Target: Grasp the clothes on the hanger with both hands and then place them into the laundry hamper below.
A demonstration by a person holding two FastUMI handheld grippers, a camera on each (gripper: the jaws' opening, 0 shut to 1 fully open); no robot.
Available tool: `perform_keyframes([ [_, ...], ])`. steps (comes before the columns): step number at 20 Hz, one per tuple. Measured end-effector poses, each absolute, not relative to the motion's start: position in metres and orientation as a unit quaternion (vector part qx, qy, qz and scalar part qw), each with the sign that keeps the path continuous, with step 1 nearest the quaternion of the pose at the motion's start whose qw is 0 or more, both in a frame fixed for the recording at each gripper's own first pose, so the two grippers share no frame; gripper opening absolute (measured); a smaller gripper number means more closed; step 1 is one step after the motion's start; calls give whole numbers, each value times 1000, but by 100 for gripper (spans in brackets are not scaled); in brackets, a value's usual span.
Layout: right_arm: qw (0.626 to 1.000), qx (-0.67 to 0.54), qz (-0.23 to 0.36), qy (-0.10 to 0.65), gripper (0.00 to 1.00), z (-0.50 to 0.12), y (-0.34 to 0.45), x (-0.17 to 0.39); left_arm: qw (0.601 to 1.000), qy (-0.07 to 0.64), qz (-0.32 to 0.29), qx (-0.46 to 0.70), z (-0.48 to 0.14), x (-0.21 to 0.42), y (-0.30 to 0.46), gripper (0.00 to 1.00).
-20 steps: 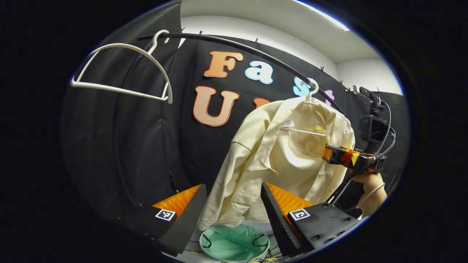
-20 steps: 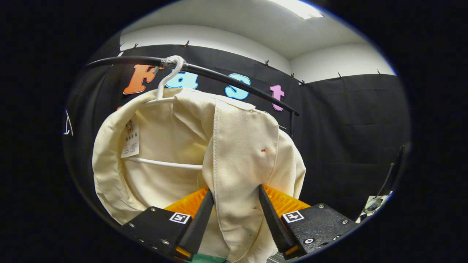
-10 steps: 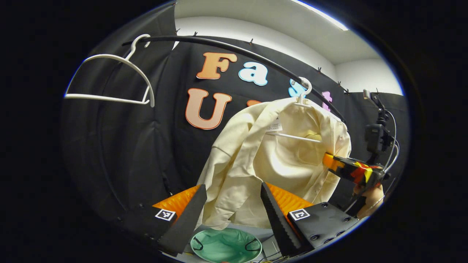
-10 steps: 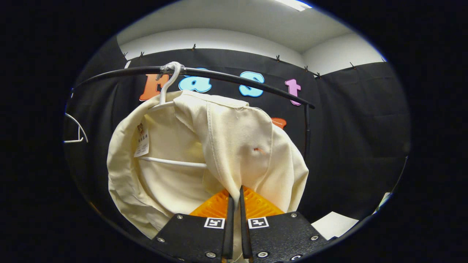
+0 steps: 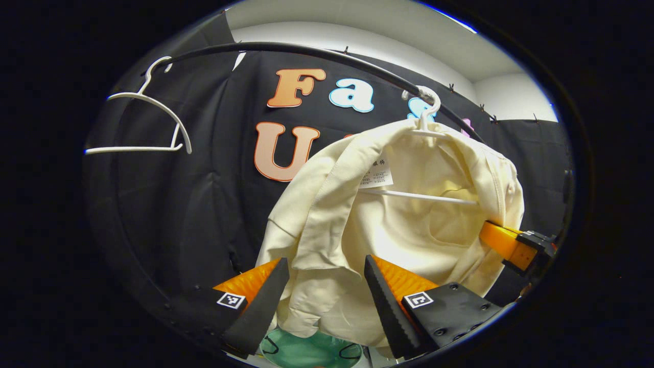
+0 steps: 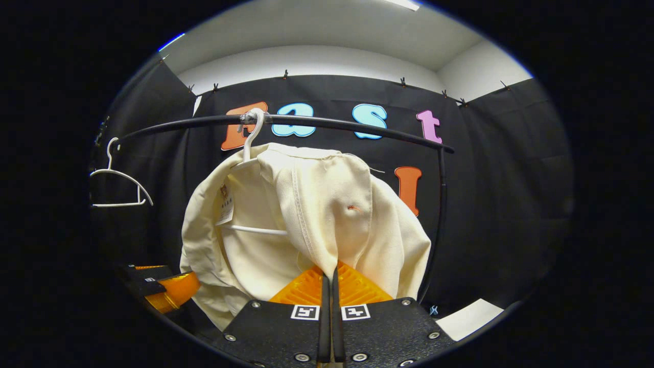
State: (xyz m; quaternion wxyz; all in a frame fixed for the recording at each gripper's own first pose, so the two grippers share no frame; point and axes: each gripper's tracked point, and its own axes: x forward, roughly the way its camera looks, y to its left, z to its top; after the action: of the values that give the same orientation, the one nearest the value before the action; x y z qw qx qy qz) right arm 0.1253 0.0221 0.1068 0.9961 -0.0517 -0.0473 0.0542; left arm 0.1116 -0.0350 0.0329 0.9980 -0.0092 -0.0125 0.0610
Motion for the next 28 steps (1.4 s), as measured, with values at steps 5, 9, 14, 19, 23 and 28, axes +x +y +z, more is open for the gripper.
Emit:
perform_keyframes([
  [5,994,-58,66,-65,1,117,17,115,996,-13,85,-26,30,141,-37,100],
  [9,994,-56,69,-70,1,121,12,114,992,-12,117,-51,28,165,-30,97],
  [14,993,-54,75,-73,1,121,11,115,987,10,146,-67,15,194,-18,97],
  [19,993,-52,84,-70,1,120,13,118,981,15,157,-117,10,216,-6,98],
  [23,993,-45,86,-73,1,126,10,115,974,20,155,-161,14,209,9,73],
  [28,993,-42,85,-72,1,134,5,110,981,31,139,-135,34,183,22,7],
])
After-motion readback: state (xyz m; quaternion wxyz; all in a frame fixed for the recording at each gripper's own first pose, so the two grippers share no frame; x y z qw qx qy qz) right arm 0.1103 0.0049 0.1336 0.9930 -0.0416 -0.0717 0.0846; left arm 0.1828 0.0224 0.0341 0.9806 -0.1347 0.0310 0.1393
